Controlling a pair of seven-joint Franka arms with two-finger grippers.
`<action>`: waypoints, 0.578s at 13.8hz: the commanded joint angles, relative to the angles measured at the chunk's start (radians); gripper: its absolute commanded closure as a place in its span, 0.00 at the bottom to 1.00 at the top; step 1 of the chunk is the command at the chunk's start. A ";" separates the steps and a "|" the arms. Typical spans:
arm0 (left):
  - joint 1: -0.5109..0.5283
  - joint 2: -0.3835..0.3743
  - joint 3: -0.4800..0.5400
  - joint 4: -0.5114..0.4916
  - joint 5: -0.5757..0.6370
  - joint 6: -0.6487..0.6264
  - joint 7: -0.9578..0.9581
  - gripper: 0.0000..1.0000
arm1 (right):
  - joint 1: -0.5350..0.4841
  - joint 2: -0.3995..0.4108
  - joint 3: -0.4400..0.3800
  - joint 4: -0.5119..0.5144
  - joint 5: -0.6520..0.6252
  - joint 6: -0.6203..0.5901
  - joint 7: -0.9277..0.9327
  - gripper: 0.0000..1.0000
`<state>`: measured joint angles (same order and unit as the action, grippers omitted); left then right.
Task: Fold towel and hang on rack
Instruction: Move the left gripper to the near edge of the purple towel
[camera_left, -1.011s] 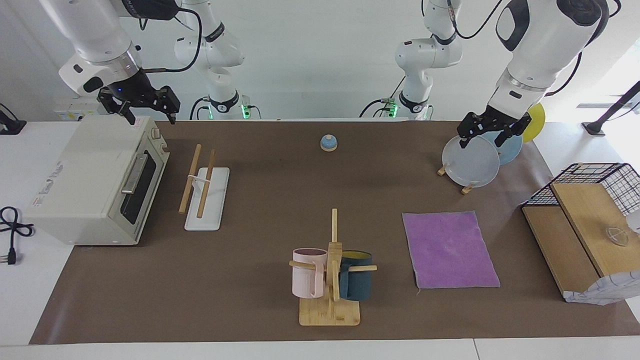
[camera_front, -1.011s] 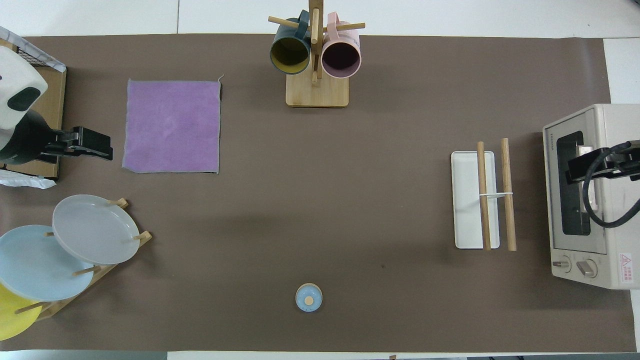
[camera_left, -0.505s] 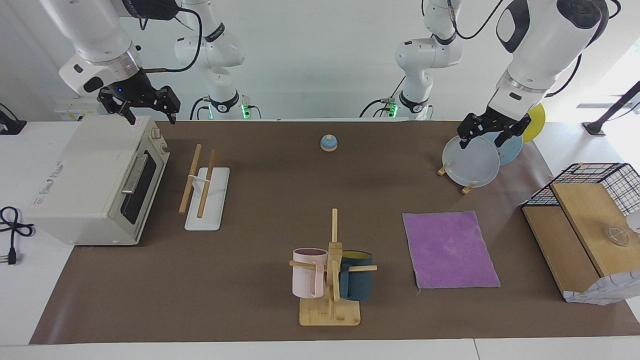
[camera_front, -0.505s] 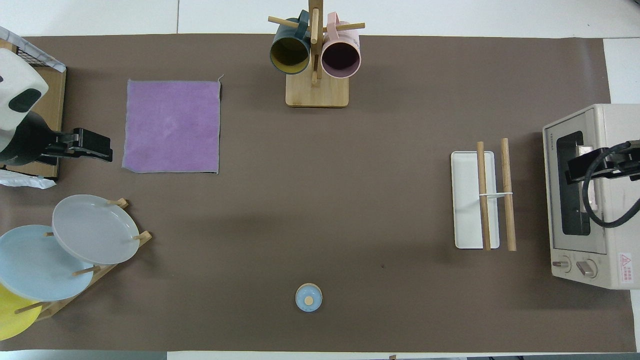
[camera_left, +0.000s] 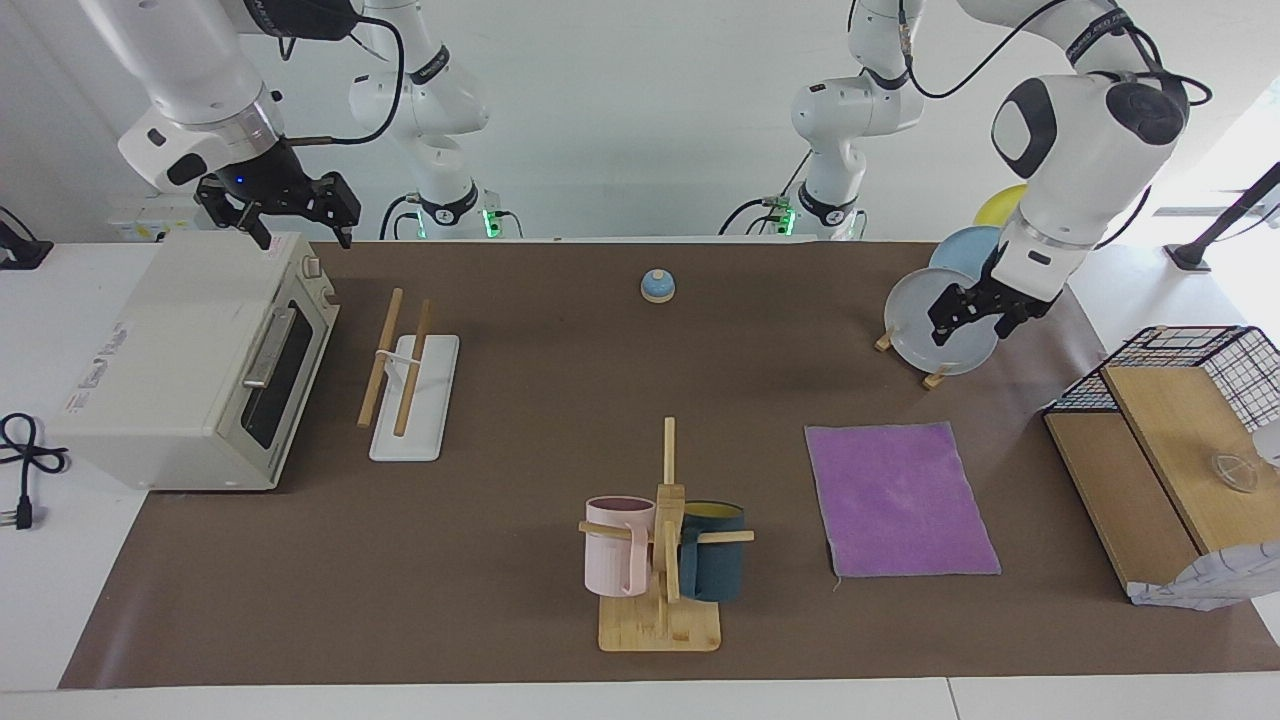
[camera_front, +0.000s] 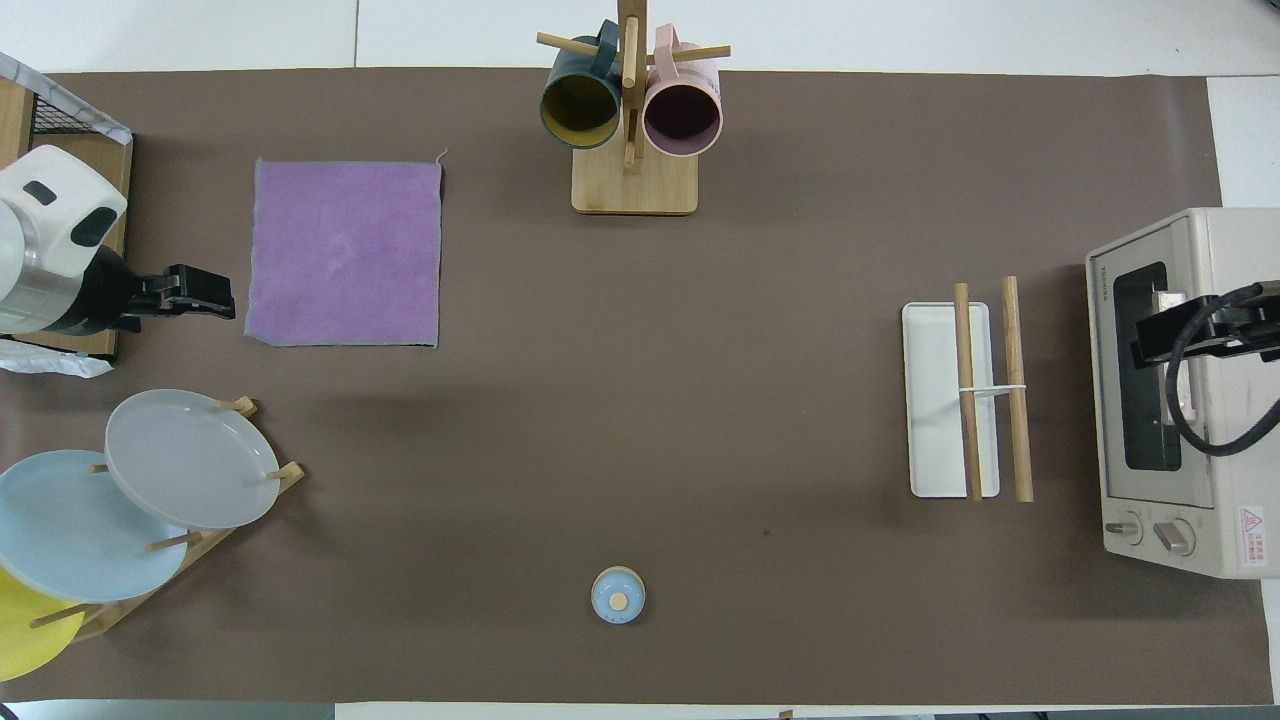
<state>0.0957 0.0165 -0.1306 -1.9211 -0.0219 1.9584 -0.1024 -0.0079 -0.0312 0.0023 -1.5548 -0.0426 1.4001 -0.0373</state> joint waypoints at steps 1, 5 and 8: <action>0.038 0.092 -0.001 -0.070 -0.012 0.155 0.018 0.00 | -0.020 -0.016 0.007 -0.018 0.023 0.002 -0.023 0.00; 0.075 0.221 -0.003 -0.095 -0.012 0.316 0.015 0.00 | -0.021 -0.016 0.007 -0.018 0.023 0.002 -0.023 0.00; 0.079 0.290 -0.003 -0.087 -0.053 0.378 0.004 0.00 | -0.020 -0.016 0.007 -0.018 0.023 0.002 -0.023 0.00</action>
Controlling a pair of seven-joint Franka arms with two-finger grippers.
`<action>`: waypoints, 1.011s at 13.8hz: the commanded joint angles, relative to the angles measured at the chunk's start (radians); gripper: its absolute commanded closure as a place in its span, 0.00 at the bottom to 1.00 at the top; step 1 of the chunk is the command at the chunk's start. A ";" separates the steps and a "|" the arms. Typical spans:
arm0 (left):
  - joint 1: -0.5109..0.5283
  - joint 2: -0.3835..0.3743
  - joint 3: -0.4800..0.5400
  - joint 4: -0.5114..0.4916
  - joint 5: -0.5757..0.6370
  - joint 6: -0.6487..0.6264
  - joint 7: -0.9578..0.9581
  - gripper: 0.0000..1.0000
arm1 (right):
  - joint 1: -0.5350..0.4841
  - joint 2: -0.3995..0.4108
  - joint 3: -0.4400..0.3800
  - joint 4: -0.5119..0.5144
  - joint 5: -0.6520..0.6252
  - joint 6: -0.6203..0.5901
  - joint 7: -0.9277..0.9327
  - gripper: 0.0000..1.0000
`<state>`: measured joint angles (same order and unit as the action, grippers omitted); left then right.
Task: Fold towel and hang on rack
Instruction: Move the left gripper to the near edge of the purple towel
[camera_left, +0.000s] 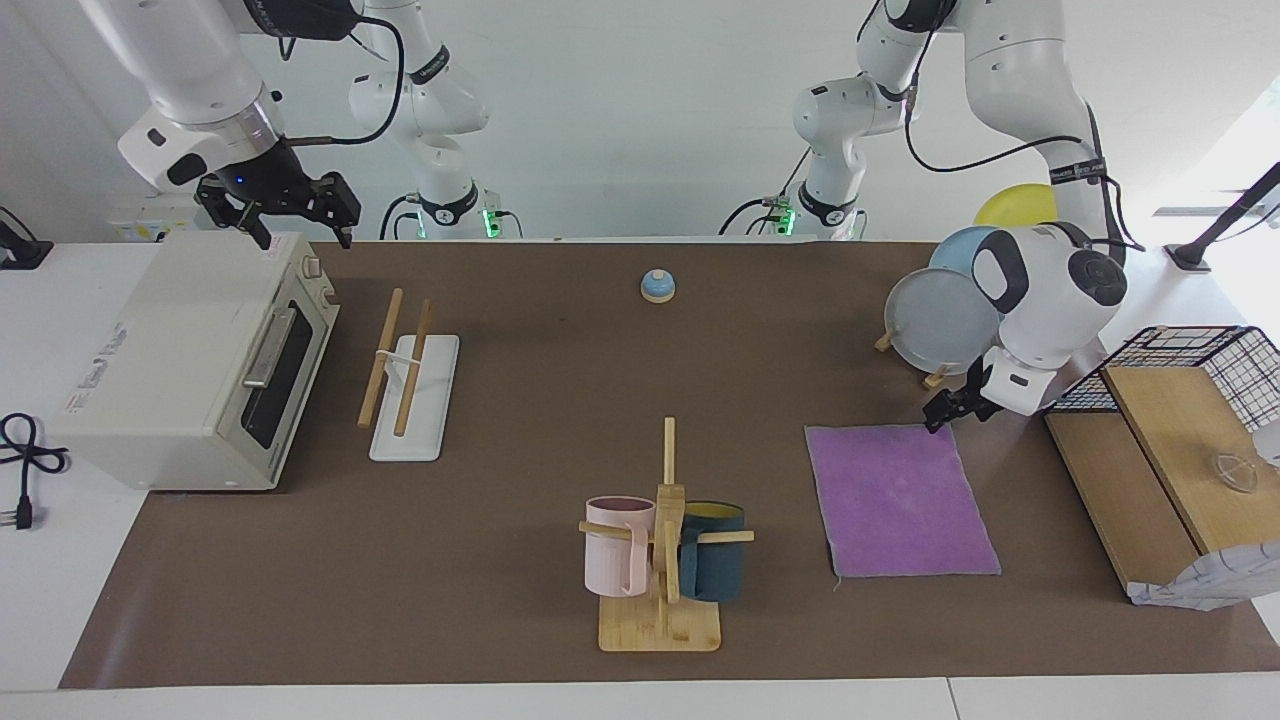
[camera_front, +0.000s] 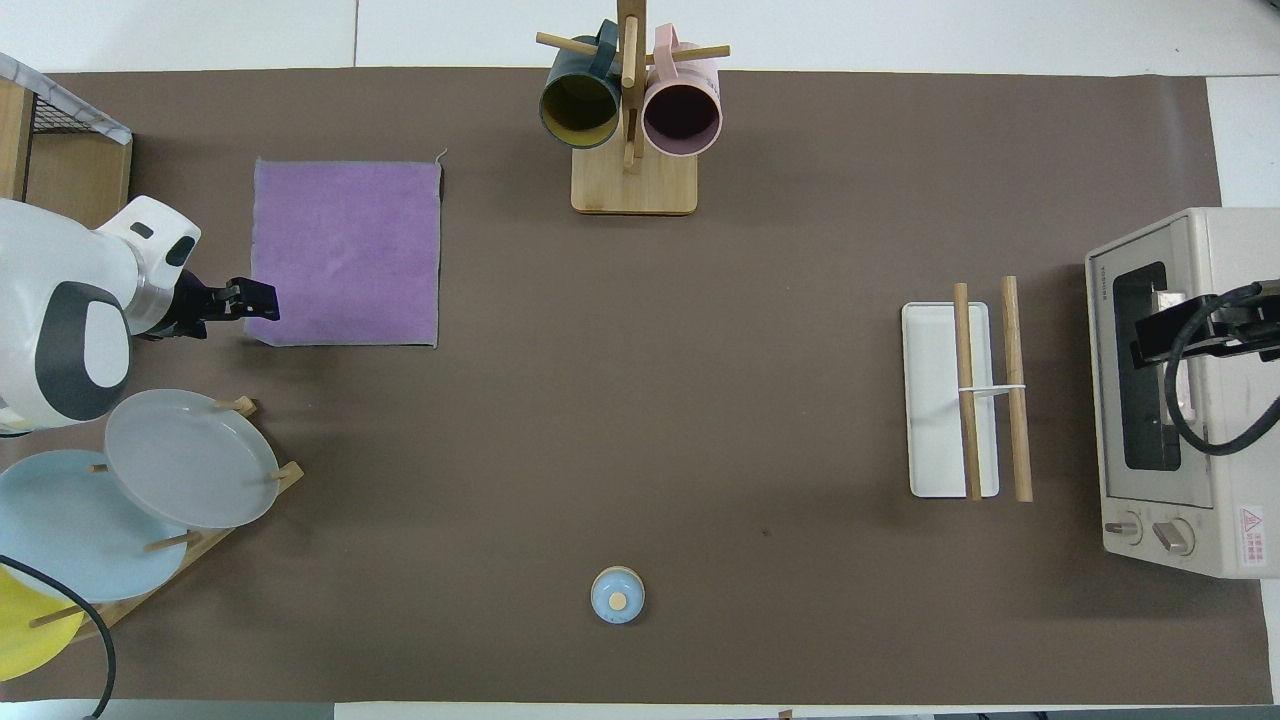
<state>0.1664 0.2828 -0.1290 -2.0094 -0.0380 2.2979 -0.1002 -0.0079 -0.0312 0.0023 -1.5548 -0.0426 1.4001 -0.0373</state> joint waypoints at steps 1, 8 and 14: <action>0.016 0.026 -0.004 0.003 -0.042 0.034 0.002 0.01 | -0.020 -0.016 0.007 -0.018 0.023 0.002 -0.023 0.00; 0.033 0.022 -0.004 0.003 -0.043 -0.011 0.000 0.43 | -0.021 -0.016 0.007 -0.018 0.023 0.002 -0.023 0.00; 0.032 0.022 -0.004 0.014 -0.043 -0.046 0.000 0.72 | -0.021 -0.016 0.007 -0.018 0.023 0.002 -0.023 0.00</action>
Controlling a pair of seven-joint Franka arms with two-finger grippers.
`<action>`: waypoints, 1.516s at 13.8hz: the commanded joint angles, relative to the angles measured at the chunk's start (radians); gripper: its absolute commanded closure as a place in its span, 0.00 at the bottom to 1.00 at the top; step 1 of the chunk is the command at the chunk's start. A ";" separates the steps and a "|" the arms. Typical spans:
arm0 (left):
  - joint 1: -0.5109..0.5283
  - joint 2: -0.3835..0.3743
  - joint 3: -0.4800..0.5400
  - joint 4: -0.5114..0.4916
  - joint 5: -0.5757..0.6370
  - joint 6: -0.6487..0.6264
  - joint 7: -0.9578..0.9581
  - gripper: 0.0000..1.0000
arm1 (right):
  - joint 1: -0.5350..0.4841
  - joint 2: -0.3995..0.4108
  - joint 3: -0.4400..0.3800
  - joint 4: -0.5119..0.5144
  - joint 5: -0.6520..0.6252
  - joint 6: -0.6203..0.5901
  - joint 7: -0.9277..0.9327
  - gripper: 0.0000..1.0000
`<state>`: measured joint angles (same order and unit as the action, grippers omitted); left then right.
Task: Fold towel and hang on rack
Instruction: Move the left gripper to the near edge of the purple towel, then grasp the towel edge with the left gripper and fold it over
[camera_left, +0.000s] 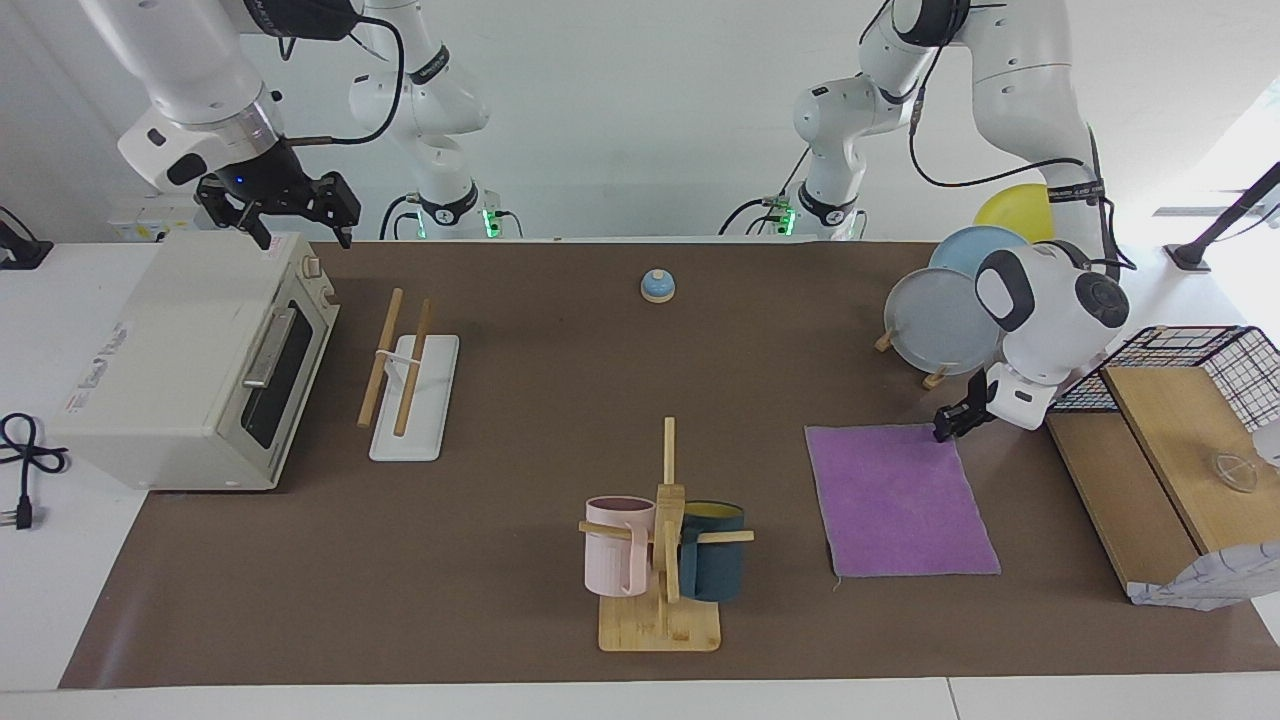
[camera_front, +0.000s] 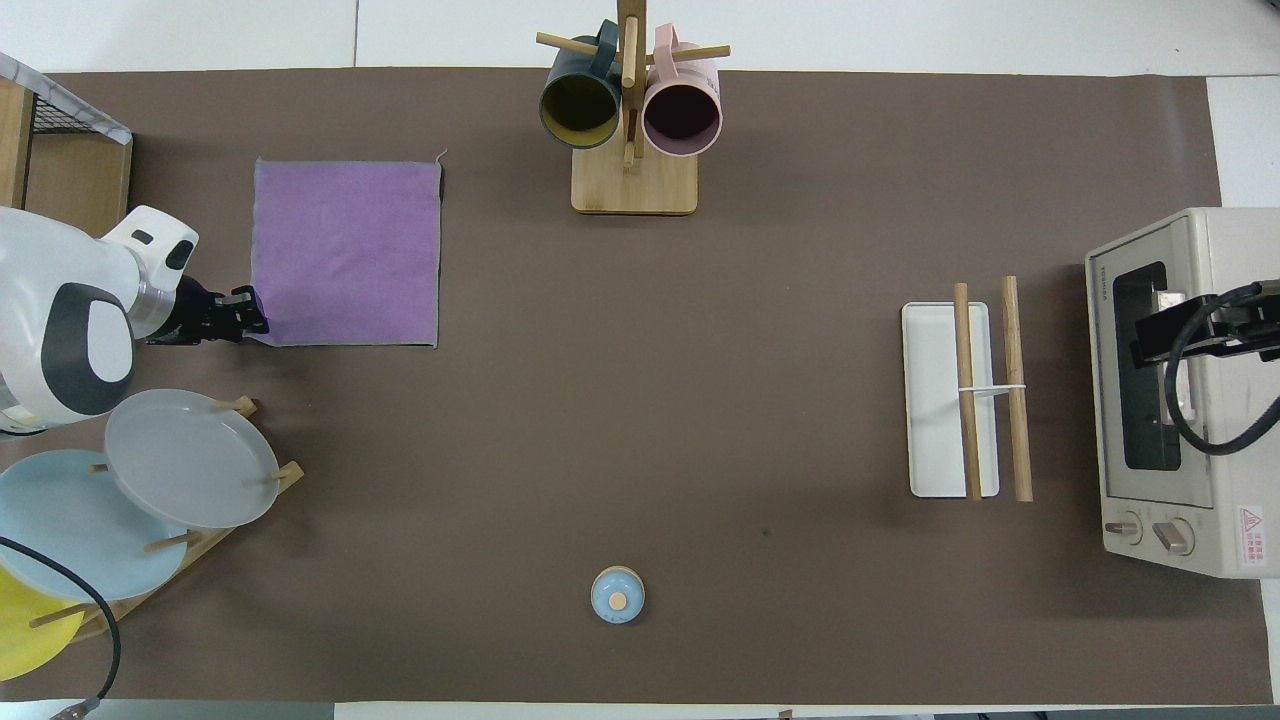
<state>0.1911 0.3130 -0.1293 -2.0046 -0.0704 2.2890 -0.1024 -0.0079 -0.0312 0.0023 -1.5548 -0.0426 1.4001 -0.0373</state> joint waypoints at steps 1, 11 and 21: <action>0.007 -0.008 -0.004 0.010 -0.011 -0.045 0.003 0.80 | -0.020 -0.016 0.007 -0.018 0.023 0.002 -0.023 0.00; -0.016 -0.025 -0.010 0.044 0.001 -0.074 0.009 1.00 | -0.021 -0.016 0.007 -0.018 0.023 0.002 -0.023 0.00; -0.290 -0.106 -0.009 0.055 0.221 -0.097 0.012 1.00 | -0.020 -0.016 0.007 -0.018 0.023 0.002 -0.023 0.00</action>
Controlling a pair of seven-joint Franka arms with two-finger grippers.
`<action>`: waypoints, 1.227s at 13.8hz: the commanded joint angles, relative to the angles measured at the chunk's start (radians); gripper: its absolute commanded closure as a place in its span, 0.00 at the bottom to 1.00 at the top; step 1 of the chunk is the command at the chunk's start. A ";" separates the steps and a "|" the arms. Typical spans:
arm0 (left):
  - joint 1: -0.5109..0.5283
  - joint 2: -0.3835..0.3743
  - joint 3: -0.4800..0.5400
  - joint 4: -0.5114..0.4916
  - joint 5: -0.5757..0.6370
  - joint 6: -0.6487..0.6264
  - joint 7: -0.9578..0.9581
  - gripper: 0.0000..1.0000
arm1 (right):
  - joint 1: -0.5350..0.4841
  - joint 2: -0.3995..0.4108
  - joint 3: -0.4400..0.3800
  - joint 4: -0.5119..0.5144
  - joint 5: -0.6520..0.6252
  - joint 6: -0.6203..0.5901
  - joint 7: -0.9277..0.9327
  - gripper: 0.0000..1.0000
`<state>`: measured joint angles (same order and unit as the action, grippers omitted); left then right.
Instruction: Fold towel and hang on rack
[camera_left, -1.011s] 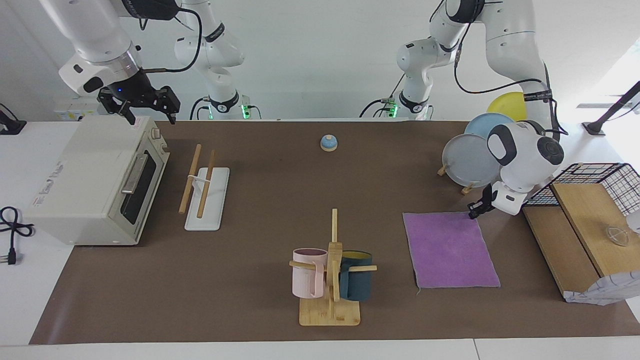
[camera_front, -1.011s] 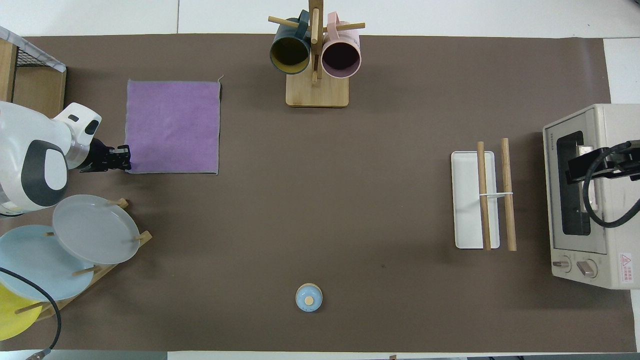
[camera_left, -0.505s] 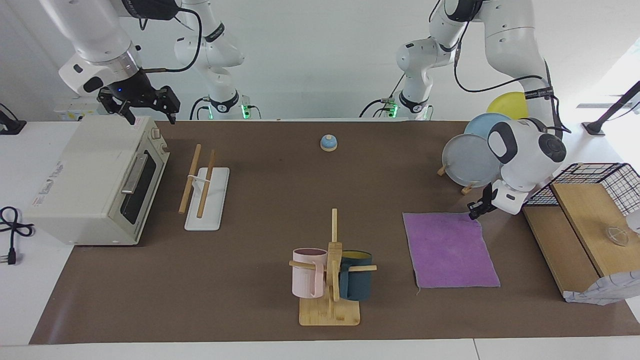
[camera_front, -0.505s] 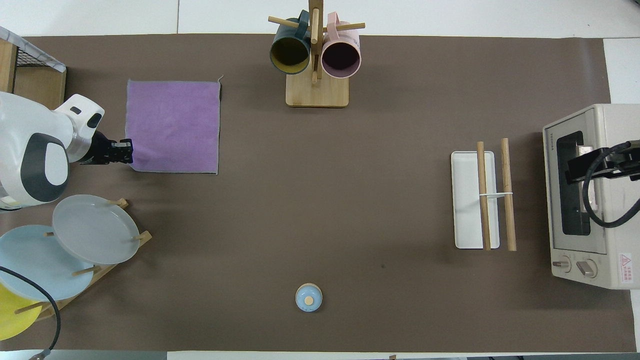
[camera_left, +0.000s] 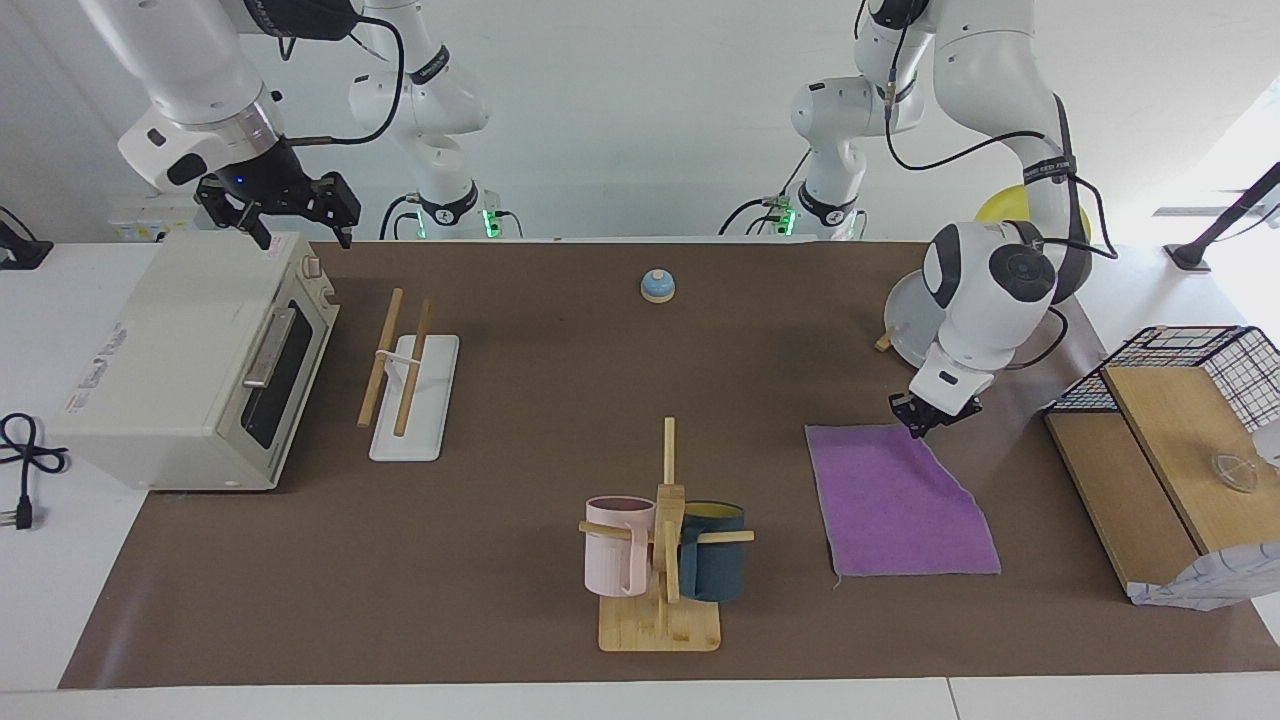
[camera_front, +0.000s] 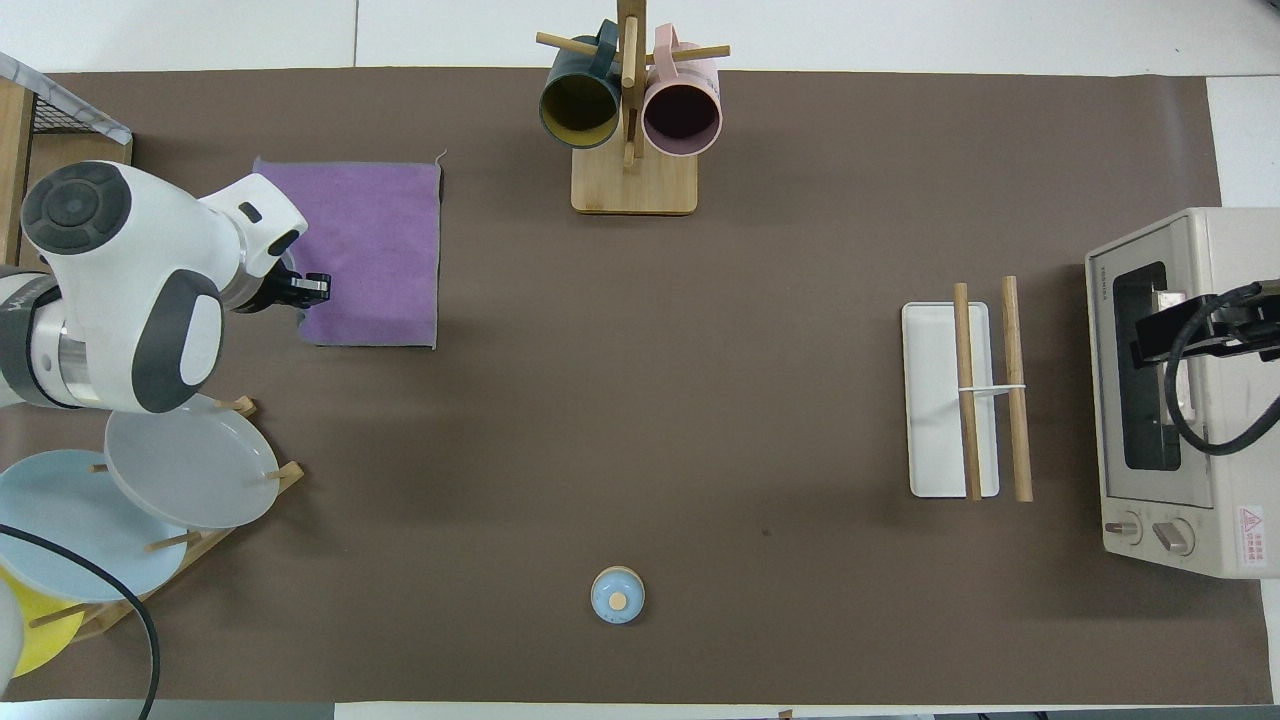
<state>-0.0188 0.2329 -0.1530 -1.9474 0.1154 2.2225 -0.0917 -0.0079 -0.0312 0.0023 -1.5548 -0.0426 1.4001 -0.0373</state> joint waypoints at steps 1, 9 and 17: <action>-0.117 -0.027 0.016 -0.004 0.036 -0.038 -0.002 1.00 | -0.021 -0.016 0.007 -0.018 0.023 0.002 -0.023 0.00; -0.214 -0.060 0.012 -0.137 0.036 0.046 -0.089 0.00 | -0.021 -0.016 0.007 -0.018 0.023 0.000 -0.023 0.00; -0.003 -0.038 0.012 -0.085 -0.280 0.112 0.073 0.00 | -0.020 -0.016 0.007 -0.018 0.023 0.002 -0.023 0.00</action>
<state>-0.0757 0.1946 -0.1357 -2.0205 -0.0634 2.2856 -0.0903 -0.0079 -0.0312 0.0023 -1.5548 -0.0426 1.4001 -0.0373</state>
